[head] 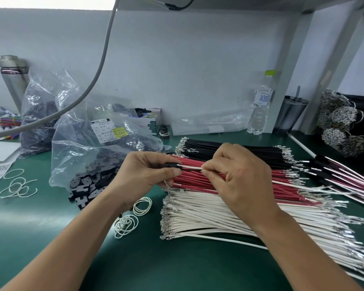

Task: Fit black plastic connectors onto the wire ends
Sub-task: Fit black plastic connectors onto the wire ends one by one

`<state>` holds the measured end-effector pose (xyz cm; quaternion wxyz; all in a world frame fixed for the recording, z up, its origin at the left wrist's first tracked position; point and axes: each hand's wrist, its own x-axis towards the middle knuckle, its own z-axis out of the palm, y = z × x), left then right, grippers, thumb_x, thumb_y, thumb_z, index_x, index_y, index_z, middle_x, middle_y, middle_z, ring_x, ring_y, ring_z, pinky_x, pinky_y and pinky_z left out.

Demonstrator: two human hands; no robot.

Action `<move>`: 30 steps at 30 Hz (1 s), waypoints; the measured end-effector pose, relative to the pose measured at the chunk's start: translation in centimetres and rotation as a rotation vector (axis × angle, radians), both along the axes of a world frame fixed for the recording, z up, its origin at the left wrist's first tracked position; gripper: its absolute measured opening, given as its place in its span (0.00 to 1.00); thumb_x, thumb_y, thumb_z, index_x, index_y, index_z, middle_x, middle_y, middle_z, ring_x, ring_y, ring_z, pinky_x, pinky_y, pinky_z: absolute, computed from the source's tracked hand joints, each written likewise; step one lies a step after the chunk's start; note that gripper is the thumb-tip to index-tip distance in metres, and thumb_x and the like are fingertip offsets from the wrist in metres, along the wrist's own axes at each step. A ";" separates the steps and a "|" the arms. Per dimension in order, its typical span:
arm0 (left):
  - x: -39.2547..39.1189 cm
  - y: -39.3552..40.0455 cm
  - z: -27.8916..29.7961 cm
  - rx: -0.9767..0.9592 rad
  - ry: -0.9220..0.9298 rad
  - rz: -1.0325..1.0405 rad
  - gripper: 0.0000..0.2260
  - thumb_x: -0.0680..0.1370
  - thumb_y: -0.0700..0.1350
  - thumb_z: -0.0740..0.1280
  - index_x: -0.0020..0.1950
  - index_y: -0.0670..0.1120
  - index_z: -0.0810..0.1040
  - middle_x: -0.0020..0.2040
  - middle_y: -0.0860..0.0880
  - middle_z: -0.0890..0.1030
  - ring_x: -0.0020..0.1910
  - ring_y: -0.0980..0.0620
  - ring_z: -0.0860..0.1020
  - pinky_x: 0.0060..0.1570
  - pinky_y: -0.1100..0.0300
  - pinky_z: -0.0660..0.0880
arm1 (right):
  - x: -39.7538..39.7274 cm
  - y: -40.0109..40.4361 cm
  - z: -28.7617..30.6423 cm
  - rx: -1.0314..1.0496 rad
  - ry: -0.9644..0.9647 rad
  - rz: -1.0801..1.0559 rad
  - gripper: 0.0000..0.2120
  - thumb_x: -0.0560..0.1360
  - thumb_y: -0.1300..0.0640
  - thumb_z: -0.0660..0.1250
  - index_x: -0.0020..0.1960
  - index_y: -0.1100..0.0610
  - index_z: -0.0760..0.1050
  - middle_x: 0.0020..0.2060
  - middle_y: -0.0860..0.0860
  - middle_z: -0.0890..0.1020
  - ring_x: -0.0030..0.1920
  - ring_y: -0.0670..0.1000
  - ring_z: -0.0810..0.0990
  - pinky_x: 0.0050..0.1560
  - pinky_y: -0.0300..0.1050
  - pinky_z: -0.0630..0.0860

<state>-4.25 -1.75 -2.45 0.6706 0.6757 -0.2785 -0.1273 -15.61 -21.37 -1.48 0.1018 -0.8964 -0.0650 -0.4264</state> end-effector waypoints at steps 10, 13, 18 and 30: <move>-0.1 -0.1 -0.2 0.045 -0.065 -0.016 0.11 0.67 0.43 0.79 0.49 0.44 0.89 0.38 0.41 0.86 0.32 0.52 0.82 0.37 0.62 0.81 | 0.9 -0.2 -0.6 0.268 0.096 0.098 0.03 0.72 0.55 0.78 0.41 0.50 0.84 0.37 0.42 0.77 0.37 0.44 0.77 0.37 0.41 0.74; -0.3 -0.1 -0.3 0.059 -0.081 -0.034 0.11 0.68 0.43 0.79 0.49 0.44 0.89 0.36 0.43 0.86 0.32 0.52 0.82 0.36 0.63 0.80 | 1.2 0.2 -1.1 0.423 0.183 0.195 0.03 0.72 0.57 0.77 0.42 0.51 0.85 0.38 0.42 0.78 0.39 0.46 0.79 0.40 0.46 0.77; -0.2 0.1 0.2 0.086 -0.129 -0.005 0.11 0.68 0.46 0.79 0.49 0.47 0.89 0.37 0.43 0.87 0.33 0.52 0.82 0.37 0.62 0.81 | 1.1 0.4 -1.2 0.466 0.186 0.218 0.02 0.73 0.54 0.77 0.43 0.51 0.85 0.39 0.42 0.80 0.41 0.45 0.80 0.42 0.48 0.78; -0.3 0.1 0.2 0.060 -0.196 -0.005 0.10 0.68 0.46 0.79 0.49 0.51 0.89 0.40 0.43 0.88 0.37 0.43 0.85 0.44 0.53 0.84 | 1.6 1.6 -1.2 0.328 0.072 0.211 0.04 0.76 0.57 0.74 0.43 0.57 0.82 0.38 0.45 0.77 0.40 0.46 0.76 0.41 0.47 0.75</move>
